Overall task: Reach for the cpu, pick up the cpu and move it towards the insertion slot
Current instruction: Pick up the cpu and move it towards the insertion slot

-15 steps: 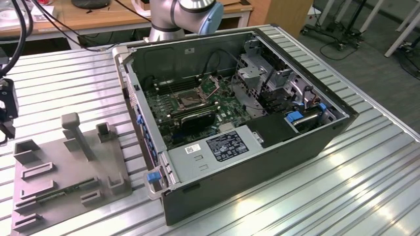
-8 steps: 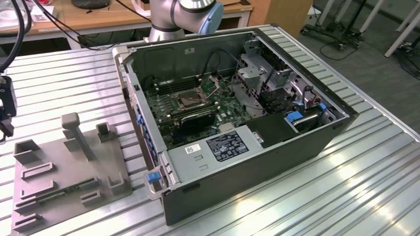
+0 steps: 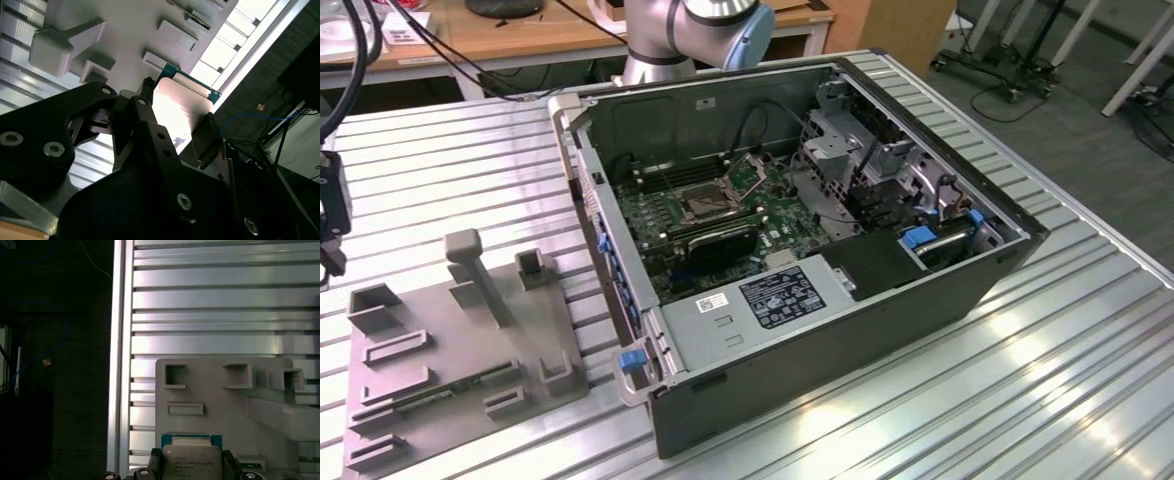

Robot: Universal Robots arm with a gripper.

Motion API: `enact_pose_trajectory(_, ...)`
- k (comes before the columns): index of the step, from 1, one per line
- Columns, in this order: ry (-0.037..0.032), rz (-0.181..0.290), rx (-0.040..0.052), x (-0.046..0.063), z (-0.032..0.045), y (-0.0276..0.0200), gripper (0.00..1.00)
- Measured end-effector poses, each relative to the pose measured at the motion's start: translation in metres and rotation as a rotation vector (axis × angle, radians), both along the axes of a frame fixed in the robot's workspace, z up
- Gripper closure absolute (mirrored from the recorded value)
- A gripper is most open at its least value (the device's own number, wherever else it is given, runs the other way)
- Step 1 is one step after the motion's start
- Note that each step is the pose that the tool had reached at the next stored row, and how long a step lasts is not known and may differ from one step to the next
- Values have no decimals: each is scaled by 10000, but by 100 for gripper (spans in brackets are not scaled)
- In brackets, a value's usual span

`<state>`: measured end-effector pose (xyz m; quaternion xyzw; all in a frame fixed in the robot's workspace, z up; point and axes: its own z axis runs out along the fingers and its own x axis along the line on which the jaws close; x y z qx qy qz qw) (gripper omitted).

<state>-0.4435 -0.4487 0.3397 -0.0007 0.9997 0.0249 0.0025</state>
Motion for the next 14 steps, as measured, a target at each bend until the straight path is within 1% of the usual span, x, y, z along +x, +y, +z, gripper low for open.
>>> enact_pose_trajectory(3, 2, 0, -1, 4, 3, 1, 46)
enact_pose_trajectory(9, 0, 0, 1, 72, 1, 0, 46)
enact_pose_trajectory(11, -1, -1, 0, 77, 0, 0, 46)
enact_pose_trajectory(14, 2, 0, -1, 79, 22, 0, 46)
